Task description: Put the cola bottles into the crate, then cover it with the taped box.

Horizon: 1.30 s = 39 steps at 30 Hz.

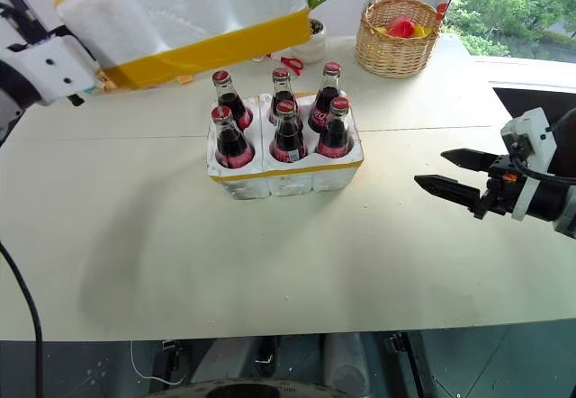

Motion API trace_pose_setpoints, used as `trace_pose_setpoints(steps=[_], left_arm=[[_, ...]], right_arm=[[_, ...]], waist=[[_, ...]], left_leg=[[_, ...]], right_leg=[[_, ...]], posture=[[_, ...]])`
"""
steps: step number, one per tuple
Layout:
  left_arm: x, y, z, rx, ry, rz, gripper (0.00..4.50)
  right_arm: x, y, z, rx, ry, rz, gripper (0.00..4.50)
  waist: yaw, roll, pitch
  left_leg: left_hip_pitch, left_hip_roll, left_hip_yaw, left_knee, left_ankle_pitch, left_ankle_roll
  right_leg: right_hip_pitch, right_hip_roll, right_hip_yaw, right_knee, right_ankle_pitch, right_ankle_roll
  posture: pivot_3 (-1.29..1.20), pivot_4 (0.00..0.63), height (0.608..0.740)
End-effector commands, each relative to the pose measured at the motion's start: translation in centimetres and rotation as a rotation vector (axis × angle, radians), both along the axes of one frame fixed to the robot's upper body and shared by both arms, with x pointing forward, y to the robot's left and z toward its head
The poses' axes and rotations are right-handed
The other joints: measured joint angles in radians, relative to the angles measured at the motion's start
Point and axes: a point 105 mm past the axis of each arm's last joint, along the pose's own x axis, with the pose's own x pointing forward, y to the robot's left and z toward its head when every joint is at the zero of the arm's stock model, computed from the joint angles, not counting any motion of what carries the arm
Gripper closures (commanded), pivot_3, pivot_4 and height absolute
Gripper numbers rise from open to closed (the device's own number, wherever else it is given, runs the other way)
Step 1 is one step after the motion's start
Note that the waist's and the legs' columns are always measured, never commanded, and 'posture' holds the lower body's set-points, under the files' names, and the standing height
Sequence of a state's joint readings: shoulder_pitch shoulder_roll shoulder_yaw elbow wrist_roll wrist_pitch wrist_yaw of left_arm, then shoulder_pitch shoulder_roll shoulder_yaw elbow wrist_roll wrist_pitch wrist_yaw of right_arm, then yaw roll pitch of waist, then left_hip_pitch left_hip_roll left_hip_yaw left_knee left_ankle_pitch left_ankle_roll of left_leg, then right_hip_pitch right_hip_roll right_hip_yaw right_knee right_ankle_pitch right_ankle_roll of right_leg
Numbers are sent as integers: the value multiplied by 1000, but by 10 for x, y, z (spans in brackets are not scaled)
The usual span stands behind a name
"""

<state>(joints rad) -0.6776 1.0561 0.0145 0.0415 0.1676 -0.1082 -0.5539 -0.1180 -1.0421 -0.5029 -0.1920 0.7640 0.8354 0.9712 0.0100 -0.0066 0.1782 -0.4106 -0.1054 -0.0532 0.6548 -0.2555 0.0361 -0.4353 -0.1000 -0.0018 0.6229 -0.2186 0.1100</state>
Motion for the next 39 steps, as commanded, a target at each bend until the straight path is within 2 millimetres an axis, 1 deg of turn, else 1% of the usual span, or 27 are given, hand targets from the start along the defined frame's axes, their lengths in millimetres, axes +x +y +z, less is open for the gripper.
trace_pose_setpoints(steps=[1, 4, 6, 7, 8, 10, 12, 15, 20, 24, 28, 32, 34, 35, 36, 39], left_arm=[[-11, -21, 15, 58, -42, -39, 4189], [-15, -34, 7, 160, -21, -41, 4189], [-19, -45, 11, 172, -31, -55, 4189], [-19, -48, 13, 170, -34, -56, 4189], [-19, -49, 10, 174, -17, -48, 4189], [-19, -55, -5, 242, 19, -48, 4189], [-17, -59, -14, 286, 36, -47, 4189], [-12, -67, -22, 335, 36, -44, 4189], [-11, -77, -34, 406, 51, -49, 4189], [-12, -78, -39, 425, 72, -51, 4189], [-10, -70, -28, 437, 46, -14, 4189], [-10, -63, -25, 457, 54, 5, 4189], [-12, -64, -32, 455, 76, -9, 3137], [-13, -66, -37, 445, 94, -20, 2734], [-13, -67, -42, 445, 109, -28, 2188], [-14, -64, -52, 432, 151, -32, 686]], right_arm=[[-1, -6, 12, -6, -63, -22, 0], [-1, -7, 12, 5, -67, -35, 0], [-2, -7, 9, 12, -63, -42, 0], [-2, -7, 8, 13, -62, -43, 0], [-2, -6, 8, 14, -62, -43, 0], [-3, -5, 7, 22, -65, -43, 0], [-3, -3, 7, 34, -68, -45, 0], [-3, -2, 5, 44, -72, -49, 0], [-3, -1, 6, 62, -85, -62, 0], [-3, 0, 7, 75, -94, -69, 0], [-2, -1, 5, 78, -97, -80, 0], [0, -1, 5, 86, -105, -88, 0], [1, -1, 5, 88, -108, -90, 0], [2, -1, 5, 88, -108, -91, 0], [2, -1, 5, 87, -108, -91, 0], [1, -1, 4, 76, -102, -84, 0]], waist=[[2, 0, 0], [4, 0, 0], [4, 0, 0], [5, 0, 0], [5, 0, 0], [4, 0, 0], [4, 0, 0], [5, 0, 0], [5, 0, 0], [5, 1, 0], [4, 0, 0], [4, 0, 0], [2, 0, 0], [2, 0, 0], [3, 0, 0], [3, 0, 0]], left_leg=[[0, 0, 0, 1, 0, 0], [0, 0, 0, 3, 0, 0], [0, 0, -1, 4, -1, 1], [0, 0, -1, 5, -1, 1], [0, 0, -1, 6, -1, 2], [0, 0, -1, 7, -1, 2], [1, 0, -1, 7, -2, 2], [1, 0, -1, 7, -1, 2], [1, 0, -1, 8, -2, 3], [1, 0, -1, 8, -2, 3], [1, 0, -1, 8, -2, 3], [1, 0, -1, 8, -2, 3], [1, 1, -1, 8, -2, 3], [1, 1, -1, 8, -2, 3], [1, 1, -1, 8, -2, 3], [1, 1, -1, 8, -2, 3]], right_leg=[[0, 0, 0, 0, 0, 0], [1, 0, 0, 0, 0, 0], [3, 1, 0, 0, 0, 0], [3, 1, 0, 0, 0, 0], [4, 1, 0, 0, 0, 0], [4, 1, -1, 0, 0, 0], [5, 1, 0, 0, 0, 0], [5, 1, -1, 0, 0, 0], [6, 1, -1, 0, 0, 0], [6, 1, -1, 0, 0, 0], [6, 1, -1, 0, 0, 0], [6, 1, -1, 0, 0, 0], [6, 1, -1, 0, 0, 0], [6, 1, -1, 0, 0, 0], [6, 1, -1, 0, 0, 0], [6, 1, -1, 0, 0, 0]], posture=[[0, 150, 732], [0, 150, 732], [0, 150, 732], [0, 150, 732], [0, 150, 732], [0, 150, 732], [0, 150, 732], [0, 150, 732], [0, 150, 732], [0, 150, 732], [0, 150, 732], [0, 150, 732], [0, 150, 732], [0, 150, 732], [0, 150, 732], [0, 150, 732]])
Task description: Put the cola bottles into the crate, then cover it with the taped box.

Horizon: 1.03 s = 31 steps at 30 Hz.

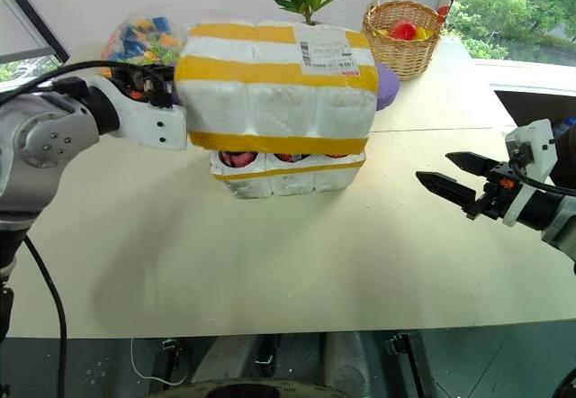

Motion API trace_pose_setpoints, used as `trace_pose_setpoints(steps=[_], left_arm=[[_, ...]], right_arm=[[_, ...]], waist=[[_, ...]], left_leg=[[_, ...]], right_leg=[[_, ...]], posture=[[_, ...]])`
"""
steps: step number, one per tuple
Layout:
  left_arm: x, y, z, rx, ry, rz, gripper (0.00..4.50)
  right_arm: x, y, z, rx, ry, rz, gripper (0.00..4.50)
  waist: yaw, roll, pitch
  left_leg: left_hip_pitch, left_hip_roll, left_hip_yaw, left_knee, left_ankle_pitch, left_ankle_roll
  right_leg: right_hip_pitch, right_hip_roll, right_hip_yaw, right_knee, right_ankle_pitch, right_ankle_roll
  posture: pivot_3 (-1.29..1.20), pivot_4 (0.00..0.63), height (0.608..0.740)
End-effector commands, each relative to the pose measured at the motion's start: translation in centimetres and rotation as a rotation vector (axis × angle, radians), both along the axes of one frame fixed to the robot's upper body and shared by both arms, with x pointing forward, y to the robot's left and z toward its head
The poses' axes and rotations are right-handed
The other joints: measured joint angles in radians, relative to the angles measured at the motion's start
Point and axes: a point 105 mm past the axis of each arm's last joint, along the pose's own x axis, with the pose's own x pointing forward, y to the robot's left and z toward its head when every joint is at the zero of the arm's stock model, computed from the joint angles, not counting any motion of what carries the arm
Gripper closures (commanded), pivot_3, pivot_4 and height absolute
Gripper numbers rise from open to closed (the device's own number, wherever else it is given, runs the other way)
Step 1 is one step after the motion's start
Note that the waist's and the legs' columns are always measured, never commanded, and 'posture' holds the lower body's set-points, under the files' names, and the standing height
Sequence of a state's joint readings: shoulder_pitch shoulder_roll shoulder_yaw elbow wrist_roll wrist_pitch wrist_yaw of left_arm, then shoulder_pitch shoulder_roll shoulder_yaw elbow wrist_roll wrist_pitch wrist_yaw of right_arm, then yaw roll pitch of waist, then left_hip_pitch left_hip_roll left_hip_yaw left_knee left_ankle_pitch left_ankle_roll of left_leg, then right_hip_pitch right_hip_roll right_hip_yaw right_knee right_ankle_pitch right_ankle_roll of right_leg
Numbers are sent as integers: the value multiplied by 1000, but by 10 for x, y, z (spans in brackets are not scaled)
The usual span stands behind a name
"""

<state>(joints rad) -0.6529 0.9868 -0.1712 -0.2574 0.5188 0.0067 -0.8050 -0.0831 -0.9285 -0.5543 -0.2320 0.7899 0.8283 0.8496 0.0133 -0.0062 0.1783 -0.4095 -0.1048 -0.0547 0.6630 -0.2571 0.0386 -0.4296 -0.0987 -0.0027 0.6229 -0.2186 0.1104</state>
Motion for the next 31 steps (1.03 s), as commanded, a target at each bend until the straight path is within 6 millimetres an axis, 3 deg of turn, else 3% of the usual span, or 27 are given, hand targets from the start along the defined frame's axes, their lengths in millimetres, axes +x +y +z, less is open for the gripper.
trace_pose_setpoints(steps=[1, 11, 15, 17, 20, 24, 27, 31], left_arm=[[-5, 2, 7, -28, -10, 0, 99], [-21, 38, -19, -261, 267, 16, 31], [-37, 69, -46, -292, 481, 22, 31], [-52, 77, -52, -521, 672, 17, 31], [-65, 89, -43, -842, 893, 26, 31], [-70, 101, -1, -1220, 1052, -68, 31], [-75, 104, 17, -1321, 1118, -137, 31], [-75, 104, 6, -1299, 1156, -69, 31]], right_arm=[[-2, 1, 12, -18, -50, 18, 0], [-5, -5, 16, -55, -42, 21, 0], [-5, -5, 13, -74, -32, 30, 0], [-4, -5, 12, -77, -32, 33, 0], [-1, -5, 13, -86, -35, 45, 0], [2, 1, 16, -108, -45, 89, 0], [3, 6, 18, -130, -49, 125, 0], [4, 11, 17, -140, -42, 160, 0]], waist=[[1, 0, 0], [0, 0, 0], [-3, 2, 0], [-2, 2, 0], [1, 2, 1], [1, 2, 1], [-4, 2, 1], [-6, 4, 1]], left_leg=[[0, 0, 0, 0, 0, 0], [0, 0, 0, 0, 0, 0], [0, 0, 0, 0, -1, 0], [0, 1, 0, 0, -1, 0], [0, 1, 0, 0, -1, 0], [0, 1, -1, 1, -1, 1], [0, 0, -1, 2, -1, 1], [1, 1, -1, 0, -1, 0]], right_leg=[[0, 0, 0, 0, 0, 0], [0, 0, 0, 0, 0, 0], [0, 0, 0, -1, 0, 0], [0, 0, 0, -1, 0, 0], [0, -1, 0, -1, 0, 0], [1, 0, -2, -1, 0, 0], [1, 1, -2, -1, 0, 0], [0, 0, -1, 0, 0, 0]], posture=[[0, 150, 732], [0, 150, 732], [0, 150, 732], [0, 150, 732], [0, 150, 732], [0, 150, 732], [0, 150, 732], [0, 150, 732]])
